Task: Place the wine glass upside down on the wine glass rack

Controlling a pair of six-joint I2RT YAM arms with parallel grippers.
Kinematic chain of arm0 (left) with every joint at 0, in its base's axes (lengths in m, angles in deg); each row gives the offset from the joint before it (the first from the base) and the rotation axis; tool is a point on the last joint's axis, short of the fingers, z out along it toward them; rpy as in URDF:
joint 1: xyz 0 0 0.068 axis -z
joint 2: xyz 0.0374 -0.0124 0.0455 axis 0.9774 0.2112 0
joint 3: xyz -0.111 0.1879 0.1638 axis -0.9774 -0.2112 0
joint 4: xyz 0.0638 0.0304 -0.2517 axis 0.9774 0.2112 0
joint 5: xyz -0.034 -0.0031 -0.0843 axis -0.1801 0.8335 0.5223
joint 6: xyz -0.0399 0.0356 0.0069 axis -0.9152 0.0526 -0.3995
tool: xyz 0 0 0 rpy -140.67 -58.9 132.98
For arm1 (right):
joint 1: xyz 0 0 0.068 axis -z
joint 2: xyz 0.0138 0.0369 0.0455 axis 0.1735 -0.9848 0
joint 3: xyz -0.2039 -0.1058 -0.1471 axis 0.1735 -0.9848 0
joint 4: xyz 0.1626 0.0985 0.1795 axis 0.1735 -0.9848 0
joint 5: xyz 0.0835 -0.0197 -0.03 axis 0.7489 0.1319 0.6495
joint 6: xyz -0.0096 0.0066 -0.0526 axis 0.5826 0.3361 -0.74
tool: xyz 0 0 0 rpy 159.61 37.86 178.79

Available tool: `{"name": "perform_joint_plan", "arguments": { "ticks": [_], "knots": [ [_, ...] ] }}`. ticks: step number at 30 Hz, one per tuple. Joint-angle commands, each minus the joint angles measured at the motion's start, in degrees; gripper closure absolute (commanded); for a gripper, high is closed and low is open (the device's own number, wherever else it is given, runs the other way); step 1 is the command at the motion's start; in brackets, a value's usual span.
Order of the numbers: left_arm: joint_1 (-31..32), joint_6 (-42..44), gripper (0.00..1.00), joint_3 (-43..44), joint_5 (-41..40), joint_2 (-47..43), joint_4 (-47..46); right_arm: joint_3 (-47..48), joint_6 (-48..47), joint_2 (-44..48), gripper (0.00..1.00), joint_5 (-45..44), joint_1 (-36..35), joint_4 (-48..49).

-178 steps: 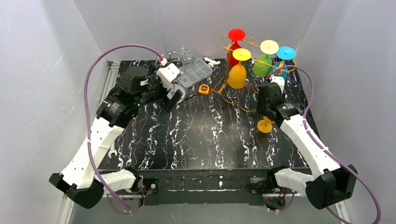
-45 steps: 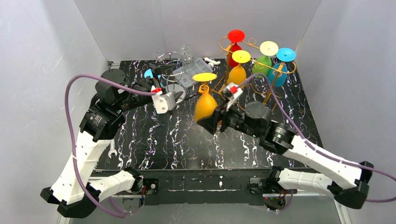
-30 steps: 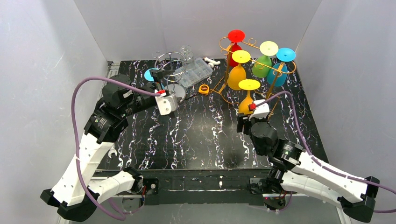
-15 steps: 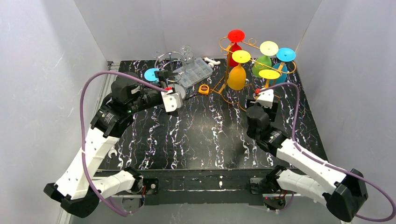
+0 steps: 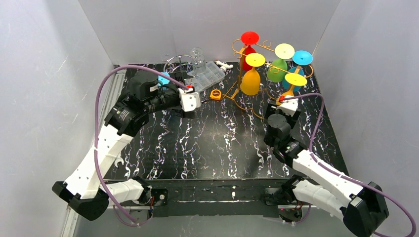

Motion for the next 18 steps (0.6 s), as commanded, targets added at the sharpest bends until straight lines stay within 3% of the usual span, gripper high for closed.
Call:
{"name": "perform_joint_plan", "arguments": {
  "ticks": [1,18],
  "knots": [
    [1.05,0.67,0.08,2.67,-2.25,1.06,2.73,0.56,1.36,0.38,0.63,-0.87,1.82,5.87],
    [6.03,4.55,0.09,5.68,-7.89,2.64,7.0,1.77,4.29,-3.33,0.65,5.8,4.24,4.7]
  ]
}}
